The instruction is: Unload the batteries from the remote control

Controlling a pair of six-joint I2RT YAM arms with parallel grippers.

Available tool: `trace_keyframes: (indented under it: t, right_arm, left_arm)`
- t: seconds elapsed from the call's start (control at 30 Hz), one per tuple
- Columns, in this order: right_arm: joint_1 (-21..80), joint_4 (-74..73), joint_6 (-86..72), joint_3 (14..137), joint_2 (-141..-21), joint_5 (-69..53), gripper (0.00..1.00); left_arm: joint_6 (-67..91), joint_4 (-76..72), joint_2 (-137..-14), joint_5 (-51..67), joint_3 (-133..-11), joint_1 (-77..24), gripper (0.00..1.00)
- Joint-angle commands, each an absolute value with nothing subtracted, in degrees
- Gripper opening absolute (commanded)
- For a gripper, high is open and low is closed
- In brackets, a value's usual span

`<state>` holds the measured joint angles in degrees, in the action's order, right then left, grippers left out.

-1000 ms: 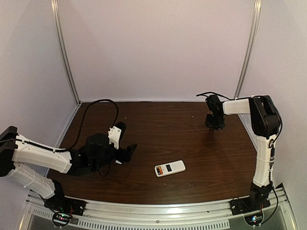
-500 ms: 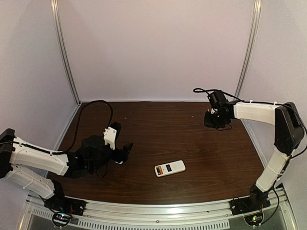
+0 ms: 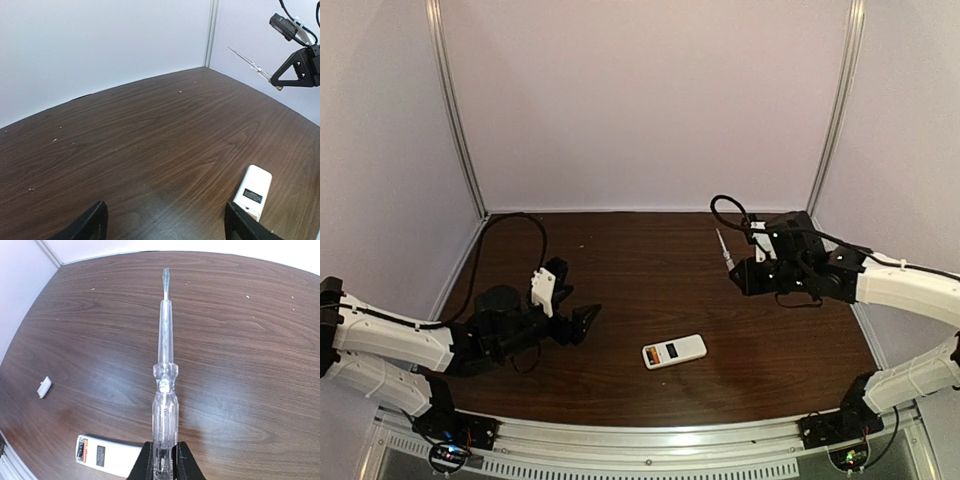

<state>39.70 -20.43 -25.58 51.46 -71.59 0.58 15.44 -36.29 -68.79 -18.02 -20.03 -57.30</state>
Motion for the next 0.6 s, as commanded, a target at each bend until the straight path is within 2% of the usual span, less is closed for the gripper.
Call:
trace_keyframes:
  t: [0.0,0.27,0.57]
  right_arm:
    - [43.15,-17.84,-22.56,45.53,-63.55,-2.13,0.00]
    - [50.58,-13.17,-22.33,36.16,-48.68,-6.60,0.00]
    - [61.46,-8.89,-20.92,32.74,-50.19,-2.87,0.00]
  left_arm:
    - [14.43,-41.59,-67.68,-9.94,-18.74,-56.47,0.82]
    - [14.16,-45.66,-67.44,2.50,-17.80,-56.16,0.82]
    - [14.76,-48.51,-69.80,10.62,-18.31,-55.15,0.81]
